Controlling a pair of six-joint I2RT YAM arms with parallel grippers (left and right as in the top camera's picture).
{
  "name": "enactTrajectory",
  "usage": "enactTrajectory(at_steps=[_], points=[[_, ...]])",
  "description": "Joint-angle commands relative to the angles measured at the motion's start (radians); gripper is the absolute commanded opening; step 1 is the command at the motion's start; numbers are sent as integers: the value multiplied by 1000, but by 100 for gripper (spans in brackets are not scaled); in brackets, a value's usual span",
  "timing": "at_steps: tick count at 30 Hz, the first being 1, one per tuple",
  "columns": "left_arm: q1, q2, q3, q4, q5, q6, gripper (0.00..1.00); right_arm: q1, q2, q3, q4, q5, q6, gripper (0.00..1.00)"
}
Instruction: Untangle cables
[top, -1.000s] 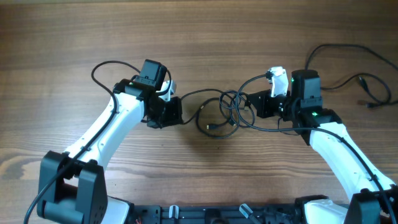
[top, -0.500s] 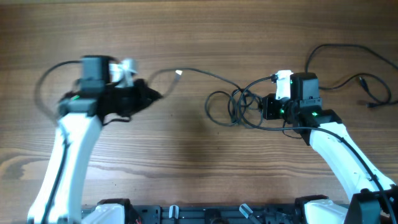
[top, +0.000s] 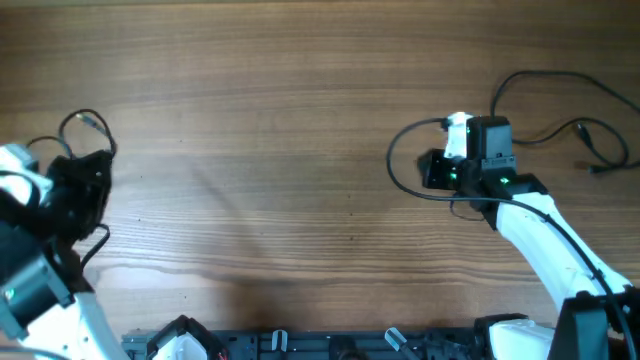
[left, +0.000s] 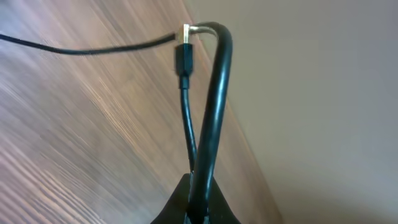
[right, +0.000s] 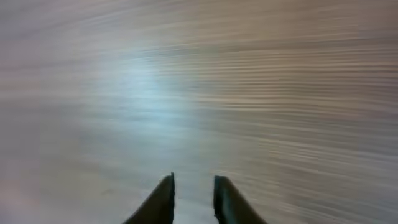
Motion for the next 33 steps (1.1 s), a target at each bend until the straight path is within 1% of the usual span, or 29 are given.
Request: enactTrajectory(at_steps=[1, 3, 5, 8, 9, 10, 11, 12, 14, 16, 17, 19, 20, 22, 25, 29, 30, 33], points=[[-129, 77, -1, 0, 106, 51, 4, 0, 52, 8, 27, -380, 9, 35], [-205, 124, -1, 8, 157, 51, 4, 0, 86, 8, 33, -385, 8, 45], [-280, 167, -1, 31, 218, 70, 4, 0, 122, 8, 38, -386, 8, 48], [-408, 220, -1, 117, 323, 76, 4, 0, 172, 8, 48, -418, 9, 51], [-467, 237, -1, 173, 404, 72, 4, 0, 193, 8, 71, -472, 9, 52], [-512, 246, -1, 247, 523, 53, 4, 0, 206, 8, 91, -513, 9, 54], [-546, 251, -1, 330, 626, 11, 4, 0, 215, 8, 100, -525, 9, 55], [-579, 252, -1, 452, 728, -64, 4, 0, 218, 8, 102, -521, 8, 56], [-628, 251, -1, 662, 811, -229, 4, 0, 218, 8, 111, -521, 8, 56], [-682, 250, -1, 864, 814, -395, 4, 0, 218, 8, 117, -522, 13, 57], [-698, 250, -1, 921, 811, -433, 4, 0, 218, 8, 119, -524, 23, 57], [-724, 250, -1, 1059, 798, -564, 4, 0, 218, 8, 132, -543, 48, 57], [-736, 250, -1, 1191, 764, -657, 4, 0, 218, 8, 140, -556, 58, 58], [-737, 250, -1, 1293, 718, -732, 4, 0, 218, 8, 140, -555, 54, 61], [-737, 250, -1, 1336, 674, -834, 4, 0, 218, 8, 156, -555, 54, 63], [-745, 250, -1, 1336, 663, -914, 4, 0, 218, 8, 196, -556, 54, 63], [-745, 250, -1, 1336, 651, -944, 4, 0, 218, 8, 195, -574, 53, 69], [-745, 250, -1, 1336, 604, -982, 4, 10, 218, 8, 195, -676, 5, 75]])
